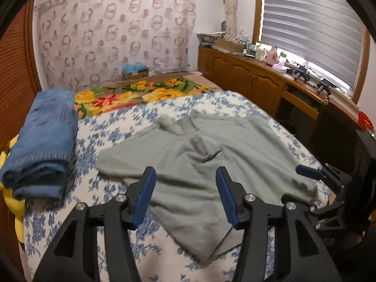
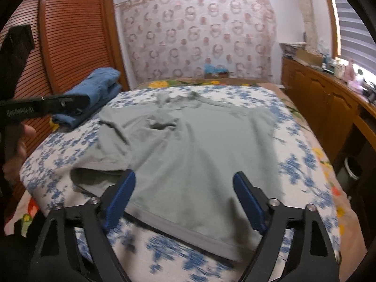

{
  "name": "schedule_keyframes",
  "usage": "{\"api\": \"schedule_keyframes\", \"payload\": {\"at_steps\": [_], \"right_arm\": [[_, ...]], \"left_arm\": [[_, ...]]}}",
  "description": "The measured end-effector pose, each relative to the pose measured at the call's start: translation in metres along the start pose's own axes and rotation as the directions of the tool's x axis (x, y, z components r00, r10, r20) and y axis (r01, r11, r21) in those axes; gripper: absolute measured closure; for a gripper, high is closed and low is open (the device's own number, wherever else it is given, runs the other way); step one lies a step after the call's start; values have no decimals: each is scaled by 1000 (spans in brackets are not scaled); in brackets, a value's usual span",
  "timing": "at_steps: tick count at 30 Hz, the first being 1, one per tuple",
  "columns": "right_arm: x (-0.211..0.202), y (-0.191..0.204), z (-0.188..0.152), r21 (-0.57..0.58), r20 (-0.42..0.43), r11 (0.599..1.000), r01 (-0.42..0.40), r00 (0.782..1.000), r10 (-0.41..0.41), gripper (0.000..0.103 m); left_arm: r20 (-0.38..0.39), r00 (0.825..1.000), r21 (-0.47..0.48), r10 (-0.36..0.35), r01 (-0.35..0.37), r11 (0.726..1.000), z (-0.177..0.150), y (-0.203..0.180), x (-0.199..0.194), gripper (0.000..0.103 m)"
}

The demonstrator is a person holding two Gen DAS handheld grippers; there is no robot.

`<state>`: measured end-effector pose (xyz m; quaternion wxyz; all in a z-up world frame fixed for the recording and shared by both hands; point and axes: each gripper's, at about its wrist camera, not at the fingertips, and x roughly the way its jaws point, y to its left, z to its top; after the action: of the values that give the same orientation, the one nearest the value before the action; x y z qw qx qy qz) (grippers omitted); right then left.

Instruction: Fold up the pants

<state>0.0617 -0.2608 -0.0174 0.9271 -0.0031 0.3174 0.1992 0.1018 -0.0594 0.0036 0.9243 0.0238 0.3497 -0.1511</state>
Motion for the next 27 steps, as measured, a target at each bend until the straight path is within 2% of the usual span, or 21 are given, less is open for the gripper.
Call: {"api": "schedule_keyframes", "payload": {"at_steps": [4, 14, 16, 18, 20, 23, 27], "right_arm": [[15, 16, 7, -17, -27, 998, -60, 998, 60, 43], [51, 47, 8, -39, -127, 985, -170, 978, 164, 64], [57, 52, 6, -41, -154, 982, -185, 972, 177, 75], [61, 56, 5, -45, -173, 982, -185, 969, 175, 78], [62, 58, 7, -44, -177, 981, -189, 968, 179, 81], [61, 60, 9, -51, -177, 980, -191, 968, 179, 93], [50, 56, 15, -48, -135, 979, -199, 972, 191, 97]], "left_arm": [[-9, 1000, -23, 18, -18, 1000, -16, 12, 1, 51], [-42, 998, -77, 51, -55, 996, -52, 36, 4, 51], [-52, 997, -85, 52, -56, 995, -58, 38, 5, 51], [-59, 997, -90, 58, -63, 994, -63, 40, 7, 51], [-61, 996, -97, 60, -66, 993, -66, 41, 6, 51], [-60, 997, -104, 53, -59, 993, -69, 41, 5, 51], [-52, 998, -91, 44, -49, 995, -67, 34, 2, 51]]}}
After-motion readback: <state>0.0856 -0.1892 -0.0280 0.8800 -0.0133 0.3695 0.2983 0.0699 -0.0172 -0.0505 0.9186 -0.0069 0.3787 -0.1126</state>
